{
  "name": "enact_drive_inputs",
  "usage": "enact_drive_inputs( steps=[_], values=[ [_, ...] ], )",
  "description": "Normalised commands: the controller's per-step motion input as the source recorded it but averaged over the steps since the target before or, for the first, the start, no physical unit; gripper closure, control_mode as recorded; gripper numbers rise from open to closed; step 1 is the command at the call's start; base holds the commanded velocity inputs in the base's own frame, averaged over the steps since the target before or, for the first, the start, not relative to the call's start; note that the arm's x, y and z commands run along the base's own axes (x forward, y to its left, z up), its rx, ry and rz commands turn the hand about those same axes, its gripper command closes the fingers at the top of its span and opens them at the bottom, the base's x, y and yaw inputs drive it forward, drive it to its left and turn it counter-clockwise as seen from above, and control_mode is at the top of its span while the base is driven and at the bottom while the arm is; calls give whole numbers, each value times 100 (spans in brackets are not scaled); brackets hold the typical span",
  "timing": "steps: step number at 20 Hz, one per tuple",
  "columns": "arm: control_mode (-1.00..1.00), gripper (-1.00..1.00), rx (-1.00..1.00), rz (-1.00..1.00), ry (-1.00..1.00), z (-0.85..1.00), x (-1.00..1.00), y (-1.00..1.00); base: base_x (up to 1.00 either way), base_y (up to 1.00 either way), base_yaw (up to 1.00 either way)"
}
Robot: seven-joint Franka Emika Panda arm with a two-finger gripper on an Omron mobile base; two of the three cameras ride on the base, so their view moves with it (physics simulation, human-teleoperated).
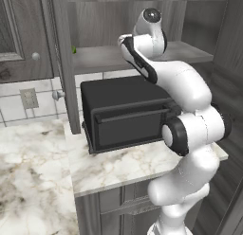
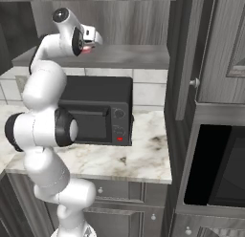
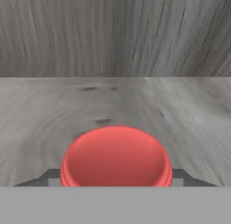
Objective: Pick the avocado and bread from the counter and place them on the plate. Then pick the jam from the cabinet and place it next to the plate. Lastly close the cabinet door.
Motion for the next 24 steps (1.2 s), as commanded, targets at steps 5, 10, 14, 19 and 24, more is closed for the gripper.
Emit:
enact_drive_inputs(
  steps=[5, 10, 14, 19, 24],
  values=[
    [-100, 100, 3, -1, -11, -4, -100, -4, 0, 0, 0],
    [-100, 100, 10, -2, -13, 12, -100, -3, 0, 0, 0],
    [-100, 100, 14, -5, -1, 53, -100, 0, 0, 0, 0],
    [-100, 100, 9, -2, 0, 32, -100, 0, 0, 0, 0],
    [-100, 100, 0, 0, 0, 4, -100, -2, 0, 0, 0]
  ],
)
